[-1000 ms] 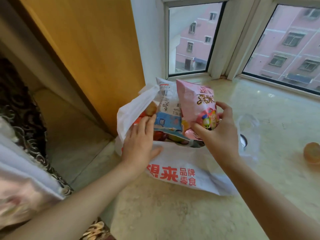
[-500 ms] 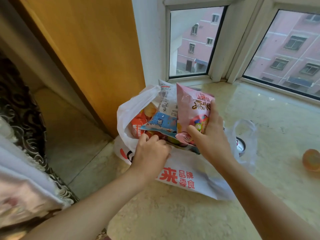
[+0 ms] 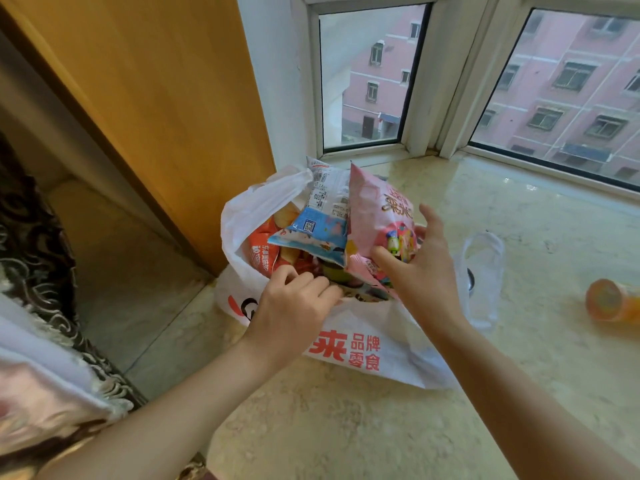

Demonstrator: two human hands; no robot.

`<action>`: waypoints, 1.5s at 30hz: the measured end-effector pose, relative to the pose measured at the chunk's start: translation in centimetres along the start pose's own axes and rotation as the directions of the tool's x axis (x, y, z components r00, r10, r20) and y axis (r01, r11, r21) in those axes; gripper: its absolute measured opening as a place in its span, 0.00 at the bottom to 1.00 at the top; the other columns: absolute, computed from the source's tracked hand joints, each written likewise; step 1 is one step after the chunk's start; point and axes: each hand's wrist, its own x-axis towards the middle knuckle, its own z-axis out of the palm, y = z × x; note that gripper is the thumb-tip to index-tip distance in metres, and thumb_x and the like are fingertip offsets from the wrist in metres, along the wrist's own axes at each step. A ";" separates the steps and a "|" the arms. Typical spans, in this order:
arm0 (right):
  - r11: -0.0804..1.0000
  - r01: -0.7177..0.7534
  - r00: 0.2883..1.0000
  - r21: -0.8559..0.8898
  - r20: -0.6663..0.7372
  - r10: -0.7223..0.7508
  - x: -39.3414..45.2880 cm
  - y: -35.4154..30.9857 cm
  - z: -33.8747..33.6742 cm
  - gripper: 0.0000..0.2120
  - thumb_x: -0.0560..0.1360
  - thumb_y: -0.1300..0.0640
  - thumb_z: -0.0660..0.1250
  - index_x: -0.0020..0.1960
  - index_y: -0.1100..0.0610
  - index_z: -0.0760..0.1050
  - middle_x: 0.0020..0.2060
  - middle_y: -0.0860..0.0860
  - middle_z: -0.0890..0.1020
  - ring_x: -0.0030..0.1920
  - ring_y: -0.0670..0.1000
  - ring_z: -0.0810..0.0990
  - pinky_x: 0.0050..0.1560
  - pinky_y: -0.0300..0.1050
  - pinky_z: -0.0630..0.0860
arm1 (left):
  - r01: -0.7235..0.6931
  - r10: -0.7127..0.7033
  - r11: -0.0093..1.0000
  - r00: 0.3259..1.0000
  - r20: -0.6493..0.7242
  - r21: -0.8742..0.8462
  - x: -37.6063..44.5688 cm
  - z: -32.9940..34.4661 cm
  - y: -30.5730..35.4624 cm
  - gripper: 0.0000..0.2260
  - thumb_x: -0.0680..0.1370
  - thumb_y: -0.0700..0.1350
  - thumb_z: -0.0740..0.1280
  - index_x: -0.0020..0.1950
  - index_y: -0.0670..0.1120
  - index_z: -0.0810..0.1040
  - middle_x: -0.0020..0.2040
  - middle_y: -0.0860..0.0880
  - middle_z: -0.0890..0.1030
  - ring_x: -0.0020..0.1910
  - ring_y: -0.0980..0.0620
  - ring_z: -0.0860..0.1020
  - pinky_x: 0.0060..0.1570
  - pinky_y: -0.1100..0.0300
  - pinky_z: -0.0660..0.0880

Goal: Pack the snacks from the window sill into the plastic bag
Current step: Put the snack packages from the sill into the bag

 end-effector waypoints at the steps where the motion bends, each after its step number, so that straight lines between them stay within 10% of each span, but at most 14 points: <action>1: 0.999 0.013 1.000 -0.031 -0.026 -0.014 -0.2 0.2 0.1 0.39 0.66 0.47 0.72 0.70 0.38 0.55 0.59 0.44 0.71 0.55 0.47 0.78 0.50 0.54 0.79 | -0.054 0.053 0.998 0.997 -0.052 -0.020 -0.3 -0.6 0.0 0.06 0.78 0.49 0.68 0.45 0.48 0.80 0.35 0.51 0.78 0.33 0.50 0.75 0.38 0.55 0.69; 7: 0.891 0.225 0.974 -0.395 0.061 -0.219 -3.2 -0.1 1.4 0.41 0.60 0.29 0.69 0.69 0.38 0.60 0.61 0.49 0.62 0.56 0.49 0.69 0.38 0.46 0.76 | -0.239 0.224 0.971 0.943 -0.248 -0.030 -1.3 -3.0 -0.2 0.03 0.79 0.41 0.65 0.49 0.48 0.78 0.34 0.50 0.76 0.31 0.50 0.72 0.35 0.56 0.69; 12: 0.867 0.314 0.949 -0.387 0.117 -0.292 -4.6 1.1 1.2 0.16 0.72 0.36 0.59 0.55 0.43 0.72 0.50 0.44 0.71 0.46 0.48 0.77 0.30 0.36 0.64 | -0.210 0.192 0.976 0.955 -0.225 -0.060 -1.7 -3.0 -0.6 0.07 0.82 0.47 0.62 0.47 0.48 0.77 0.33 0.51 0.75 0.30 0.50 0.71 0.29 0.55 0.68; 17: 0.801 0.410 0.911 -0.437 0.158 -0.381 -1.5 1.7 0.8 0.27 0.69 0.49 0.73 0.66 0.48 0.71 0.63 0.52 0.68 0.62 0.55 0.69 0.53 0.46 0.72 | -0.101 0.072 0.969 0.988 -0.133 -0.226 -1.6 -3.5 -1.0 0.14 0.81 0.52 0.60 0.47 0.47 0.82 0.42 0.52 0.82 0.40 0.53 0.79 0.35 0.58 0.73; 22: 0.639 0.493 0.870 -0.591 0.358 -0.340 -0.8 3.5 1.3 0.27 0.75 0.36 0.52 0.65 0.50 0.73 0.65 0.52 0.72 0.63 0.57 0.72 0.58 0.56 0.74 | 0.095 -0.090 0.994 0.991 0.101 -0.046 0.4 -1.7 -0.5 0.21 0.75 0.54 0.60 0.65 0.49 0.77 0.62 0.52 0.78 0.62 0.53 0.75 0.55 0.56 0.72; 26: 0.745 0.445 0.894 -0.497 0.300 -0.333 -1.6 5.1 0.9 0.24 0.77 0.37 0.51 0.60 0.49 0.76 0.55 0.47 0.78 0.56 0.51 0.76 0.49 0.46 0.74 | 0.200 -0.156 0.979 0.873 0.463 -0.047 3.6 -0.6 0.2 0.27 0.78 0.61 0.58 0.75 0.53 0.63 0.73 0.54 0.66 0.71 0.54 0.65 0.64 0.55 0.63; 30: 0.997 0.002 0.997 -0.072 -0.081 -0.008 0.5 3.2 1.7 0.20 0.76 0.45 0.65 0.65 0.51 0.70 0.59 0.47 0.75 0.57 0.48 0.74 0.54 0.45 0.72 | 0.276 -0.174 0.950 0.858 0.483 -0.149 5.0 -0.3 0.1 0.19 0.82 0.58 0.53 0.70 0.57 0.71 0.64 0.57 0.75 0.62 0.53 0.73 0.52 0.54 0.73; 38: 0.818 -0.399 0.914 0.414 0.109 0.391 8.1 -0.2 4.7 0.56 0.62 0.42 0.78 0.77 0.44 0.43 0.73 0.56 0.62 0.68 0.59 0.68 0.65 0.64 0.69 | 0.388 -0.109 0.858 0.778 0.619 -0.337 4.3 -0.7 -1.2 0.17 0.79 0.57 0.63 0.67 0.57 0.75 0.76 0.56 0.63 0.74 0.53 0.61 0.62 0.56 0.68; 45: 0.805 -0.287 0.950 0.519 0.044 0.310 7.6 -0.4 5.4 0.43 0.64 0.57 0.80 0.70 0.49 0.57 0.59 0.53 0.74 0.53 0.50 0.78 0.50 0.44 0.79 | 0.399 -0.094 0.844 0.767 0.635 -0.357 3.7 -0.8 -0.8 0.17 0.77 0.57 0.66 0.65 0.61 0.75 0.76 0.58 0.62 0.76 0.53 0.55 0.66 0.51 0.67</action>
